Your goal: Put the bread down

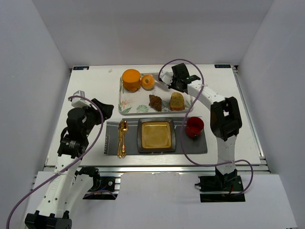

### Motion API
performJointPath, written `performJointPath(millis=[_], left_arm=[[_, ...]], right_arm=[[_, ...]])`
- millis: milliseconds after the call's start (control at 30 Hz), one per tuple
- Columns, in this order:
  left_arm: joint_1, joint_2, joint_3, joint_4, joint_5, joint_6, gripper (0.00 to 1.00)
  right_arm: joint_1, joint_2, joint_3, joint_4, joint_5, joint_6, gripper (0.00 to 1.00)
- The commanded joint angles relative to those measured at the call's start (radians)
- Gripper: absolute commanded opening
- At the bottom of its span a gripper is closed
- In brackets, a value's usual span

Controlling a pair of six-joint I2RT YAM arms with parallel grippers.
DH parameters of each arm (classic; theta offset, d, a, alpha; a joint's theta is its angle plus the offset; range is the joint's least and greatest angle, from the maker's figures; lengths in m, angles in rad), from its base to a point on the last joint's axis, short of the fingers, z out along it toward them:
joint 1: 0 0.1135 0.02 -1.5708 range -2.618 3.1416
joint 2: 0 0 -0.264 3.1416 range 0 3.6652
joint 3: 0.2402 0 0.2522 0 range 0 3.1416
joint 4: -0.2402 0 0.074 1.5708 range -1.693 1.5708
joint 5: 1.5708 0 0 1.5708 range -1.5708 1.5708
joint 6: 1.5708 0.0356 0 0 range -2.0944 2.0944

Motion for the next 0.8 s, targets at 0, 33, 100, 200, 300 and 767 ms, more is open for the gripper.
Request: performJointPath(millis=[0, 33, 100, 200, 300, 767], left_arm=[[0.005, -0.013, -0.001, 0.012, 0.005, 0.003, 0.73], [0.005, -0.013, -0.003, 0.013, 0.005, 0.003, 0.73], [0.005, -0.015, 0.000, 0.012, 0.006, 0.003, 0.73], [0.005, -0.015, 0.005, 0.007, 0.005, 0.006, 0.73], [0.005, -0.020, 0.010, 0.007, 0.006, 0.012, 0.73], [0.005, -0.003, 0.016, 0.030, 0.026, 0.019, 0.73]], right_arm=[[0.002, -0.069, -0.025, 0.052, 0.003, -0.009, 0.00], [-0.002, -0.061, -0.020, 0.044, 0.009, 0.004, 0.00], [-0.010, -0.032, 0.022, 0.025, 0.024, 0.021, 0.00], [-0.016, 0.019, 0.078, -0.021, 0.046, 0.049, 0.00], [-0.022, 0.054, 0.136, -0.038, 0.064, 0.060, 0.00], [-0.022, 0.198, 0.320, -0.097, 0.044, 0.092, 0.00]])
